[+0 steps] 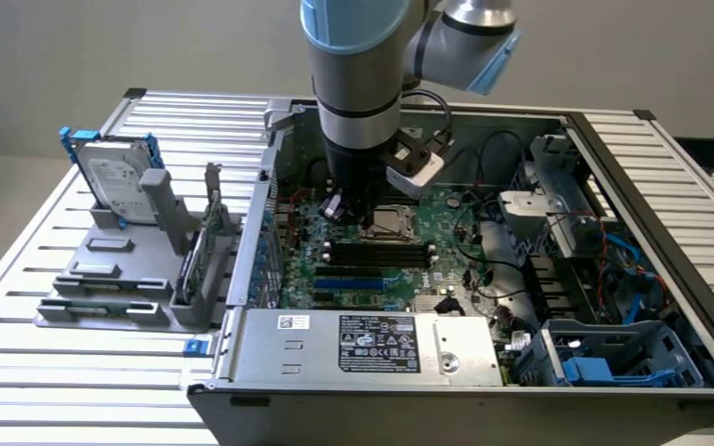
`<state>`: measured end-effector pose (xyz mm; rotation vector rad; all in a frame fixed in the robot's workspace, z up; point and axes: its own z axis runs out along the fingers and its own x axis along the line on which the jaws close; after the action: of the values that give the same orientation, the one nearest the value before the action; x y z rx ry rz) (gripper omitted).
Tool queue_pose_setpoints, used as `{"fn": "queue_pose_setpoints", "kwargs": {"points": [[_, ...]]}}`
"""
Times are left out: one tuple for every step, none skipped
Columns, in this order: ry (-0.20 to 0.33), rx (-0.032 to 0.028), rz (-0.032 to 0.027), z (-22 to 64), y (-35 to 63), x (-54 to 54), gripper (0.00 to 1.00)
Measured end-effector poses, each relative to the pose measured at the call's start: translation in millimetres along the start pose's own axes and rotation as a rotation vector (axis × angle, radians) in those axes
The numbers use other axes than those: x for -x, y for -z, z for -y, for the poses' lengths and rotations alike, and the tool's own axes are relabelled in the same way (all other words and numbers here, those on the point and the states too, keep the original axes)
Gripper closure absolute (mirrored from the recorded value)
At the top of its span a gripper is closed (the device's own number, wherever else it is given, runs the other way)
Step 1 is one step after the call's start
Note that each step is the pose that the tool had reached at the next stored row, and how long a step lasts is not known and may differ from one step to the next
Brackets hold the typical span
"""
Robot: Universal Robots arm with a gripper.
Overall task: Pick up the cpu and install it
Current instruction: 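Install the first cpu locking lever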
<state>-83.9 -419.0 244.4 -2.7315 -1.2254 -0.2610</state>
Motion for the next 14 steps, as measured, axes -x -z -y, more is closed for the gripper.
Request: {"fn": "queue_pose_setpoints", "kwargs": {"points": [[0.000,-0.0007,-0.0007,0.9,-0.9,0.1,0.89],[0.000,-0.0015,-0.0015,1.8,-1.9,0.1,0.89],[0.000,-0.0025,-0.0027,2.5,-2.8,-0.1,0.89],[0.000,-0.0035,-0.0039,3.2,-3.9,-0.2,0.89],[0.000,-0.0044,-0.0051,3.9,-5.0,-0.2,0.89],[-0.001,-0.0050,-0.0059,4.3,-6.0,-0.1,0.89],[-0.001,-0.0054,-0.0062,4.7,-6.9,0.1,0.89],[-0.001,-0.0059,-0.0067,5.1,-8.0,0.4,0.89],[-0.001,-0.0063,-0.0072,5.4,-9.1,0.7,0.89],[-0.001,-0.0067,-0.0077,5.8,-10.2,1.1,0.89],[-0.001,-0.0071,-0.0082,6.1,-11.1,1.5,0.89],[-0.001,-0.0075,-0.0086,6.5,-12.2,2.0,0.89],[-0.001,-0.0077,-0.0088,6.8,-13.1,2.5,0.89],[-0.001,-0.0079,-0.0090,7.1,-13.9,2.9,0.89]]}}
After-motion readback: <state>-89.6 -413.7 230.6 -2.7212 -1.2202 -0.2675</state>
